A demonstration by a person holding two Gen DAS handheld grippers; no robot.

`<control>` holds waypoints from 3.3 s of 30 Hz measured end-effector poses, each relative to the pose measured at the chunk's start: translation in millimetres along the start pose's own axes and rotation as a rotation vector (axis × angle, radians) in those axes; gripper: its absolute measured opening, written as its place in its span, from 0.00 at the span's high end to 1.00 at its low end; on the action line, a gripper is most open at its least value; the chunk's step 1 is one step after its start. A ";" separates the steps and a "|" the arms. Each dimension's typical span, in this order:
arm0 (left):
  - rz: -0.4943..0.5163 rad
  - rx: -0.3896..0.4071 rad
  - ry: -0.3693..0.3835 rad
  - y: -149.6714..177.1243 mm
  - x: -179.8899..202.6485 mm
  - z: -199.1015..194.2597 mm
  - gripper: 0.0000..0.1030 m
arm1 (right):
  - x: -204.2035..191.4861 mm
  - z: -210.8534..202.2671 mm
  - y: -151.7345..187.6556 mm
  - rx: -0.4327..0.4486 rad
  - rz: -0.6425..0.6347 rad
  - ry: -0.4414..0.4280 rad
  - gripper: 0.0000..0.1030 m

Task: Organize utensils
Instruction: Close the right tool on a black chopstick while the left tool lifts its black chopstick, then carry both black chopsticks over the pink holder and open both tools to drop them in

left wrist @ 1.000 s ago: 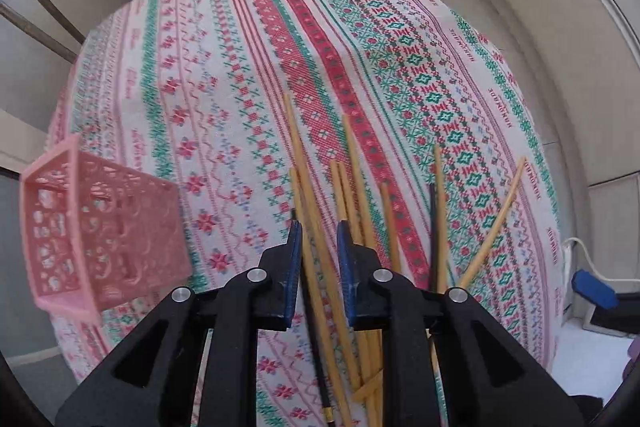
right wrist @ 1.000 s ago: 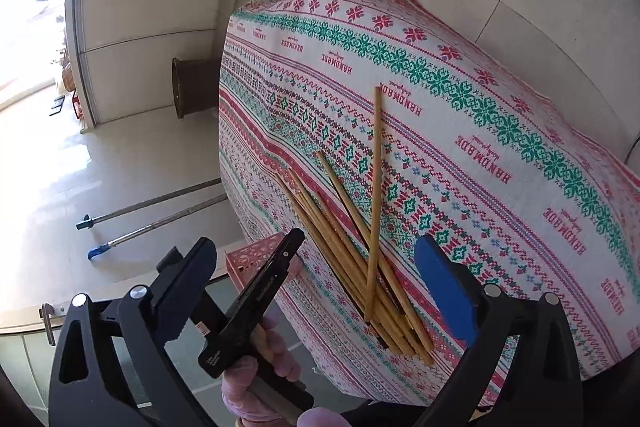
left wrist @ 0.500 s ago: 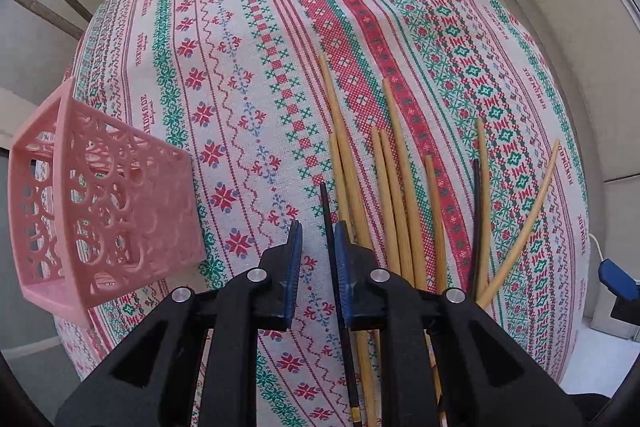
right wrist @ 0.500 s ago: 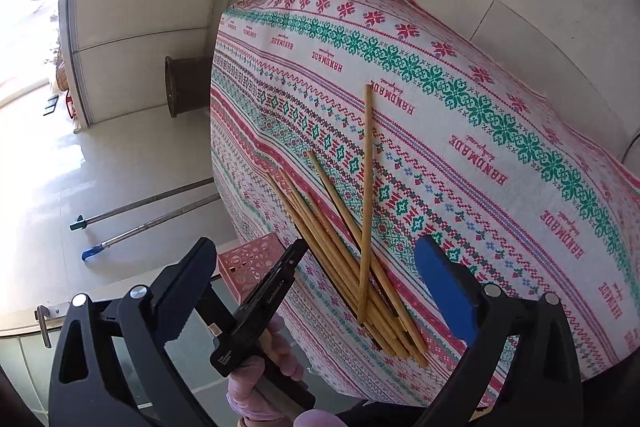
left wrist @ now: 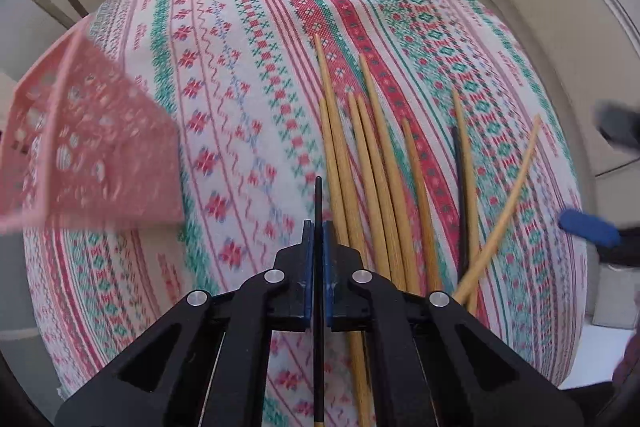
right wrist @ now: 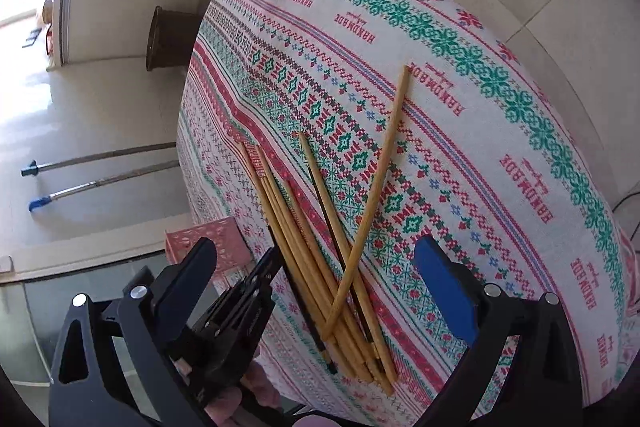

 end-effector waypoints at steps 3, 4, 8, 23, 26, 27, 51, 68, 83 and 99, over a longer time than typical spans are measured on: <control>-0.017 0.011 0.066 26.4 -13.0 -21.0 0.97 | -18.5 24.3 1.7 -0.058 -0.029 -0.089 0.16; -0.019 0.013 0.076 33.0 -16.1 -26.5 0.97 | -23.8 34.0 1.7 -0.078 -0.050 -0.094 0.27; -0.033 0.034 0.132 45.3 -18.5 -55.1 0.97 | -25.7 61.7 0.2 -0.102 -0.082 -0.047 0.48; -0.065 0.041 0.198 49.3 -38.3 -71.6 0.97 | -24.9 68.9 -12.8 -0.060 -0.177 0.160 0.49; -0.072 0.041 0.195 51.9 -38.1 -73.5 0.97 | -26.5 73.2 -14.2 -0.068 -0.204 0.216 0.52; -0.071 0.042 0.195 51.5 -38.1 -72.9 0.97 | -28.5 74.8 -13.7 -0.070 -0.226 0.243 0.53; -0.032 0.319 0.304 51.5 -45.4 -168.7 0.96 | -93.6 -42.5 55.6 0.303 -0.597 0.422 0.96; -0.043 -0.033 -0.038 31.8 -30.2 2.8 0.81 | -92.6 -92.7 70.2 0.350 -0.623 0.343 0.96; -0.048 0.308 0.273 48.6 -47.5 -141.1 0.97 | -141.9 -125.5 92.7 0.433 -0.721 0.248 0.96; -0.210 0.669 0.420 -11.8 -91.6 -293.6 0.97 | -242.2 -174.5 79.0 0.587 -0.778 0.126 0.95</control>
Point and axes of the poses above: each gripper's, at about its wrist camera, not at the fingertips, and z roughly the way its jaws point, x to its right, y to its underside, the point moved 8 cm from there along z, roughly the way its jaws point, and after that the axes turned 13 degrees about -z, right-handed, at the moved point
